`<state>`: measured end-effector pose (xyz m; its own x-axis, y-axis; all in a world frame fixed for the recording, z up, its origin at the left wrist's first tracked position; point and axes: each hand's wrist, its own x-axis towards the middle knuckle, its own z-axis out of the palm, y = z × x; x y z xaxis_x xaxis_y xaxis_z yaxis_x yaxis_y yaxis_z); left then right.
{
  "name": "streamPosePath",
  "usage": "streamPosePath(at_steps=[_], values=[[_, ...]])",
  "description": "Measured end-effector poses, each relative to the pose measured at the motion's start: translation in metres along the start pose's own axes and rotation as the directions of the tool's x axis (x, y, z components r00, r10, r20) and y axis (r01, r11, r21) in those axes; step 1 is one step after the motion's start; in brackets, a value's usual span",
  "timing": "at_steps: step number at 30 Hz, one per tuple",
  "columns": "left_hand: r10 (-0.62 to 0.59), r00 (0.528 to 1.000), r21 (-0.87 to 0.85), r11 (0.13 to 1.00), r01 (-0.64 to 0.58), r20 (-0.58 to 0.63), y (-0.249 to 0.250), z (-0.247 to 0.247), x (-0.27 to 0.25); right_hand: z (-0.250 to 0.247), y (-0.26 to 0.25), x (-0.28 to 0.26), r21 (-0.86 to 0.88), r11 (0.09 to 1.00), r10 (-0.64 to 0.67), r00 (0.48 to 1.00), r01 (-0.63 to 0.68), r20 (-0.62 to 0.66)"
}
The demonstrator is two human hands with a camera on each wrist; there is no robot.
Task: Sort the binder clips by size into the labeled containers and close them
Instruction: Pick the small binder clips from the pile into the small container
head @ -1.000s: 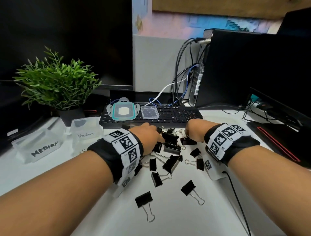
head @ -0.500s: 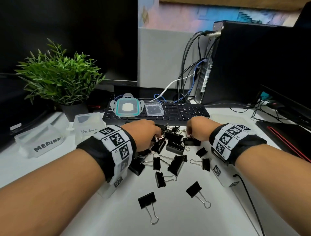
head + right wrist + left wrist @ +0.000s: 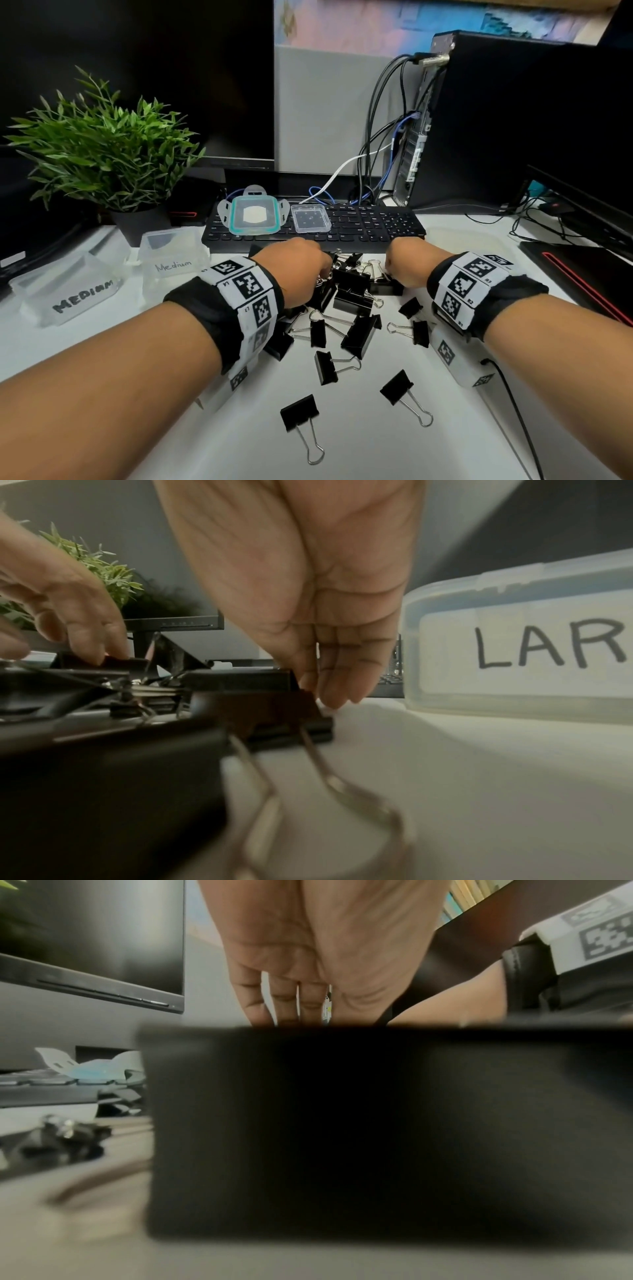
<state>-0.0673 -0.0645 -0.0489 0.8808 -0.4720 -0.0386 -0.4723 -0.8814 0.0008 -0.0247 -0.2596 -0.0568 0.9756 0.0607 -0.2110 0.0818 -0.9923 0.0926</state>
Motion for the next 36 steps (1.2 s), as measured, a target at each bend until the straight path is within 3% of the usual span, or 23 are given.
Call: streamPosePath(at_steps=[13,17,24,30,36], values=[[0.009,1.0,-0.05,0.999,-0.009,-0.006,-0.002,0.003,-0.003,0.002,-0.006,-0.011,0.065,0.991,-0.116,0.992,0.119,-0.059],[0.023,1.0,-0.046,0.999,-0.023,-0.013,-0.002,0.003,-0.003,0.002,-0.004,-0.016,0.06,0.992,-0.101,0.992,0.106,-0.081],[0.007,1.0,-0.065,0.998,-0.008,-0.022,-0.002,0.003,-0.004,-0.001,-0.002,-0.01,0.154,0.987,-0.014,0.971,0.052,-0.24],[0.006,1.0,-0.055,0.998,-0.006,-0.002,-0.002,0.001,-0.003,0.0,-0.001,-0.007,0.171,0.985,0.025,0.966,0.02,-0.256],[-0.002,1.0,-0.062,0.998,0.002,-0.002,-0.003,0.0,-0.003,-0.001,-0.002,-0.013,0.133,0.986,-0.062,0.97,0.095,-0.236]])
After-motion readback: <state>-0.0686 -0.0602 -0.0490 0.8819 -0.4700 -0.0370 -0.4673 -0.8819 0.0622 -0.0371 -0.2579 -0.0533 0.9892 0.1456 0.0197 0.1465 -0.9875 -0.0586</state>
